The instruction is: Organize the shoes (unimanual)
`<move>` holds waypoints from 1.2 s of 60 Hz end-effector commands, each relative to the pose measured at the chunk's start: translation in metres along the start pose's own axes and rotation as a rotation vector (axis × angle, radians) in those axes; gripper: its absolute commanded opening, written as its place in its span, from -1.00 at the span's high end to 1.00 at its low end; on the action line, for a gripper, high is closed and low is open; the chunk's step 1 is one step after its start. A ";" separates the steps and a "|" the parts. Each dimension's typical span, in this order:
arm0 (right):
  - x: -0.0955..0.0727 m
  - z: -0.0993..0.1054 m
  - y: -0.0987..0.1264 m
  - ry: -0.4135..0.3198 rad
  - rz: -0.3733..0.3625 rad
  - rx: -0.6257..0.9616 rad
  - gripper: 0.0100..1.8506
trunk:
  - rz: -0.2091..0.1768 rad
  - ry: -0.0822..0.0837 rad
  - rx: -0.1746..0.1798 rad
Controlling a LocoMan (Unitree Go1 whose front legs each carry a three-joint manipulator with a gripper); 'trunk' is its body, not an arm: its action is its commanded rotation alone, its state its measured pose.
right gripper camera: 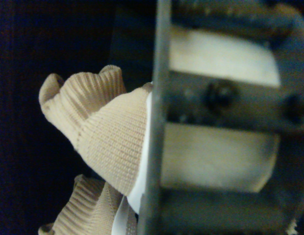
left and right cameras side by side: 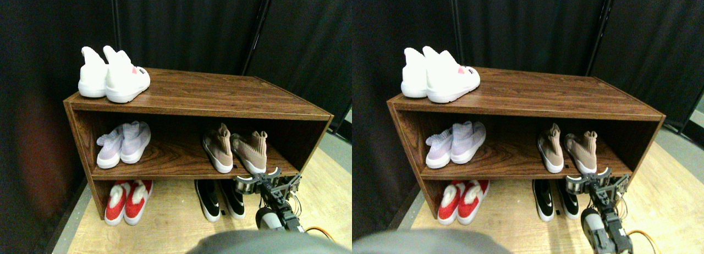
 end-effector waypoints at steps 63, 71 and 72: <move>-0.058 0.015 0.026 0.061 0.182 -0.113 -0.67 | -0.005 0.015 0.001; -0.073 0.030 0.032 0.047 0.202 -0.129 -0.53 | -0.007 0.012 0.001; -0.073 0.030 0.032 0.047 0.202 -0.129 -0.53 | -0.007 0.012 0.001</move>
